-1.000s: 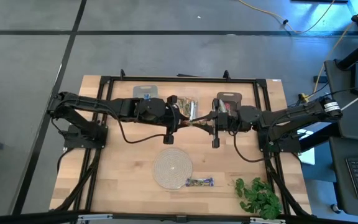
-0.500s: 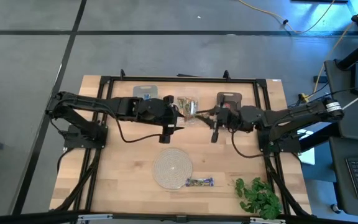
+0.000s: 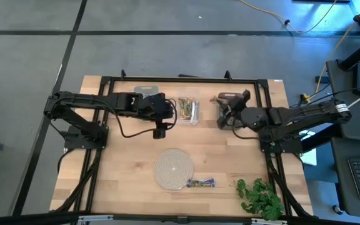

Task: Pick and place Granola Bars by type
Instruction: Put the red granola bar into the black bin

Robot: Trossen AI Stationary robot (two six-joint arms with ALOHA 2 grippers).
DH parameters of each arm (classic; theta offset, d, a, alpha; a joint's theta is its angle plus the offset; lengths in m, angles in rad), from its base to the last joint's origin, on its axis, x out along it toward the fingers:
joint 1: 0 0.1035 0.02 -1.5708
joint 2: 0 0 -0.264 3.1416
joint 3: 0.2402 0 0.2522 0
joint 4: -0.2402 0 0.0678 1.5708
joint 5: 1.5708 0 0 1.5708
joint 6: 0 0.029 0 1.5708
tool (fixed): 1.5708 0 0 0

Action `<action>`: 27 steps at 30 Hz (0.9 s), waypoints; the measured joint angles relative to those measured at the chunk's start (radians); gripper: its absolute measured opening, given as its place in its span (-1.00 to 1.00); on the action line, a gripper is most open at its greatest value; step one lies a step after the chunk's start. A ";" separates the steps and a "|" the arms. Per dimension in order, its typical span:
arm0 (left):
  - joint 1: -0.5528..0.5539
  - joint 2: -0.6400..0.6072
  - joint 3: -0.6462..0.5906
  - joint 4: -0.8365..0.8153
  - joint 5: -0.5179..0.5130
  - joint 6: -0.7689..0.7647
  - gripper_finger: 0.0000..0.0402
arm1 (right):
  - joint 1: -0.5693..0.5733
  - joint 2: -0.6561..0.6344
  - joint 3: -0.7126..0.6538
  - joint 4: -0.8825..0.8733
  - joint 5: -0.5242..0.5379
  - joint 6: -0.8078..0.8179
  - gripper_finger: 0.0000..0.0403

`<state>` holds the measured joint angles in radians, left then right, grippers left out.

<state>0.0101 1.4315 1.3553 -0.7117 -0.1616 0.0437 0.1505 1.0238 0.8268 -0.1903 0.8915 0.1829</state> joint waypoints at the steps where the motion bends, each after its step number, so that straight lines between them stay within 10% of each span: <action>1: 0.000 0.000 -0.005 0.003 -0.001 0.000 0.06 | 0.000 0.000 0.000 -0.042 0.011 0.032 -0.64; 27: -0.002 0.008 -0.025 -0.004 0.007 -0.022 0.05 | -0.262 0.129 -0.001 -0.519 0.044 0.507 -0.64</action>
<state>0.0086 1.4395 1.3308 -0.7162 -0.1551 0.0212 -0.1118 1.1528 0.8254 -0.7093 0.9357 0.6895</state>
